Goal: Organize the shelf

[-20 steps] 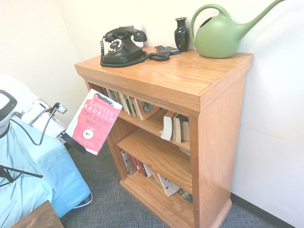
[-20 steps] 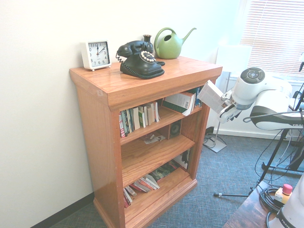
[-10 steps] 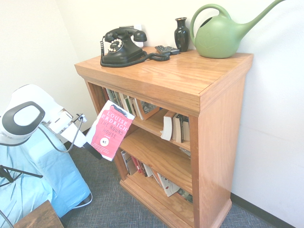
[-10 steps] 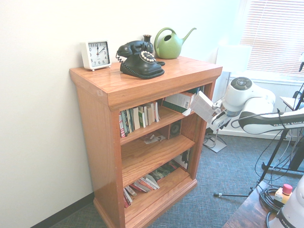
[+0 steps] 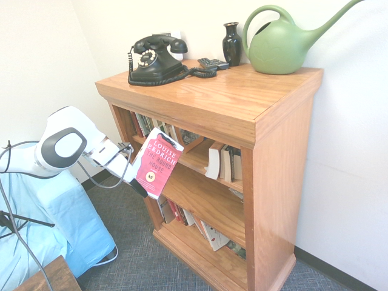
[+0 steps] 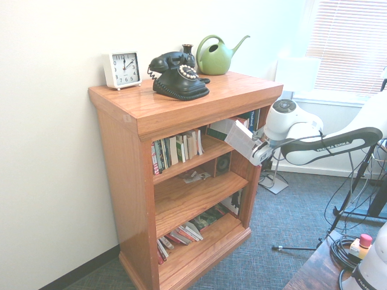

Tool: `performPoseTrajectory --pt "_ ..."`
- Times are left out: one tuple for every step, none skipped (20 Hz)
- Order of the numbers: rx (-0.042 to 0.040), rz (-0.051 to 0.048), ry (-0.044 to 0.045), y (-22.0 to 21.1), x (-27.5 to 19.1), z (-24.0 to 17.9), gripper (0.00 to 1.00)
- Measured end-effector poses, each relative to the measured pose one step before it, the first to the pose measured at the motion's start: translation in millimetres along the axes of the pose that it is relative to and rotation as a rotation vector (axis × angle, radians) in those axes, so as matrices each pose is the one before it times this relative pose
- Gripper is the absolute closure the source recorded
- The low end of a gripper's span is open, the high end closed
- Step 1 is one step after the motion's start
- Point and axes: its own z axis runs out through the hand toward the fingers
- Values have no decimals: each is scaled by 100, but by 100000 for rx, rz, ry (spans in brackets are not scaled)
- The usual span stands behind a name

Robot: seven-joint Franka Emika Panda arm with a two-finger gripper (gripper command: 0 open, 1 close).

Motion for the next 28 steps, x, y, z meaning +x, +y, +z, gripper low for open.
performPoseTrajectory --pt "54 -456 -473 -407 150 364 100" --pt "-31 -407 -460 -397 148 340 100" --pt "169 -325 -823 -400 62 369 100" --pt "611 -342 -1250 -490 104 263 100" --pt "1158 -170 -1692 -564 58 157 100" --pt "1661 -343 -2040 -638 83 63 100" --pt "1523 -277 -1830 -610 139 -18 100" --pt "1343 -286 -1393 -552 211 -98 100" --pt "1457 48 -1293 -462 342 -144 100" --pt "1632 208 -1596 -345 393 -143 100" --pt "1488 107 -1381 -264 470 -132 100" --pt "1249 178 -1178 -246 473 -114 100" --pt "1101 121 -1330 -195 356 -44 100" --pt "1064 110 -1335 -220 287 -78 100" --pt "1006 -229 -1639 -213 127 -29 100" --pt "770 -219 -1202 -215 128 -127 100" --pt "720 -435 -973 -248 97 -135 100" --pt "196 -447 -511 -134 78 -65 100" --pt "55 -185 -14 -142 156 -7 100" --pt "108 44 58 -163 250 59 100" --pt "33 43 204 -168 312 74 100" --pt "123 -113 465 -256 379 2 100" --pt "64 -334 696 -278 364 -40 100" --pt "145 -362 852 -305 387 -127 100" --pt "377 -370 810 -382 362 -179 100" --pt "321 -425 577 -375 248 -77 100" --pt "256 -606 717 -421 204 -96 100" --pt "110 -654 558 -437 89 -10 100"
